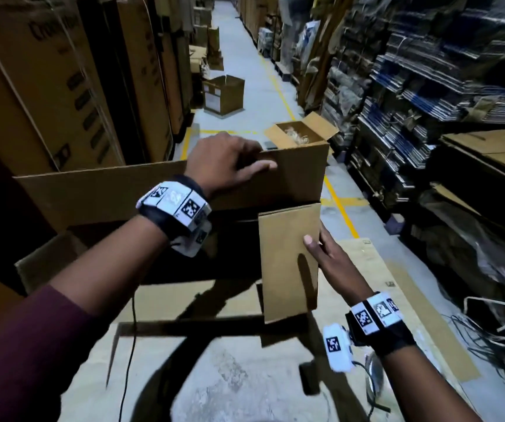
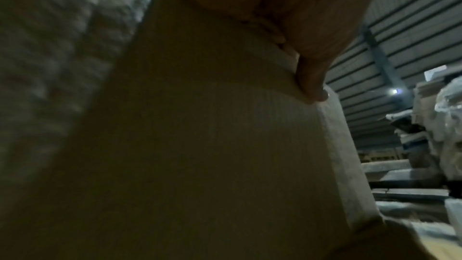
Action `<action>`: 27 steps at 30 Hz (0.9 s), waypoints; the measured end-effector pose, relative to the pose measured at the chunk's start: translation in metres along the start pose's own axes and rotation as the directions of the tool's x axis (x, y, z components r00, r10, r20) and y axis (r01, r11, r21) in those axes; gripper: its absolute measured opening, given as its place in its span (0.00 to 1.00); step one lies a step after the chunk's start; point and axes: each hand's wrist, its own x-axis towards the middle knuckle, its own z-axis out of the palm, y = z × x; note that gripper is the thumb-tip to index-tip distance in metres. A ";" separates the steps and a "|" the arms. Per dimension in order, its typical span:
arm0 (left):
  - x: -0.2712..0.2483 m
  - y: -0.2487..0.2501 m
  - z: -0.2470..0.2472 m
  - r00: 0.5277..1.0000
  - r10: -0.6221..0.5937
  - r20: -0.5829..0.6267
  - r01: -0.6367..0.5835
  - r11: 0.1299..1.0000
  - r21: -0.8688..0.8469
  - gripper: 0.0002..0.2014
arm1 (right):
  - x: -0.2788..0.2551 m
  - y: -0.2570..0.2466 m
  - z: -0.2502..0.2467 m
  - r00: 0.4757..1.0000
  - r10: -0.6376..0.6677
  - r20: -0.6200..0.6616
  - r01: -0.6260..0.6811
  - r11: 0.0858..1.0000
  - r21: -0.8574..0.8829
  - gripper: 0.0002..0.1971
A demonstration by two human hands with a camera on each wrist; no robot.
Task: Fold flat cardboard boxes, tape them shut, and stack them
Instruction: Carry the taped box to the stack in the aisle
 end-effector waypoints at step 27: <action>-0.220 -0.082 0.076 0.782 -0.584 0.218 0.580 0.810 0.089 0.38 | -0.041 0.050 0.090 0.998 -0.010 -0.061 -0.044 0.578 -0.815 0.52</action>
